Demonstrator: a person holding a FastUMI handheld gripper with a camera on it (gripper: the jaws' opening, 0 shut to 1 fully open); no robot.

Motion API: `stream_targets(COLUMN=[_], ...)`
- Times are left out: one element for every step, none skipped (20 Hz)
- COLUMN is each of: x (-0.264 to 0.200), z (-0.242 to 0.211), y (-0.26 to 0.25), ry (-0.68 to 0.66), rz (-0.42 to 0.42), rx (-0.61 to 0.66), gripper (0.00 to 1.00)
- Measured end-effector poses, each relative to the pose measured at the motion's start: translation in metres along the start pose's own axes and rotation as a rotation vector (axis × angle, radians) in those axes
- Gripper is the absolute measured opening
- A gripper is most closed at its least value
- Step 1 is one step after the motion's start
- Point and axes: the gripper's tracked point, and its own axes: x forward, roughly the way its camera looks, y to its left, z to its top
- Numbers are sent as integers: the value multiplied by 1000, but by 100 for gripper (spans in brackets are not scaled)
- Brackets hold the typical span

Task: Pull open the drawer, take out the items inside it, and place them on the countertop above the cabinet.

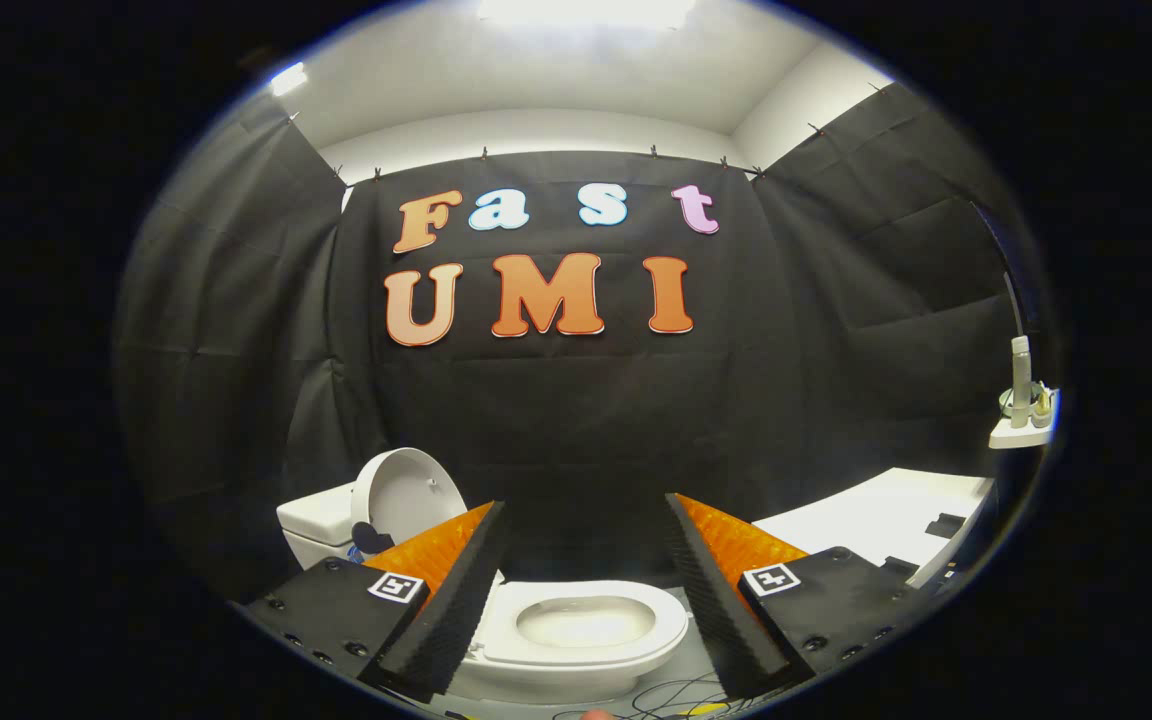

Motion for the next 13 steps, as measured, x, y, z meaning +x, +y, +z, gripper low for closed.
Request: stream_targets(x=[0,0,-1,1,0,2,2,2,2,3,3,3,4], z=[-3,-5,-6,-7,-7,-7,-7,-9,-9,-10,-9,-9,-9], y=[0,0,1,3,4,5,5,4,4,5,5,6,6], ry=[4,10,14,14,14,12,13,14,13,14,15,15,14], rz=[5,7,9,15,17,18,17,17,14,15,16,15,16], rx=[-2,-2,0,7,11,11,8,4,2,1,1,2,2], gripper=[100,100,100,100,100,100,100,100,100,100,100,100,100])
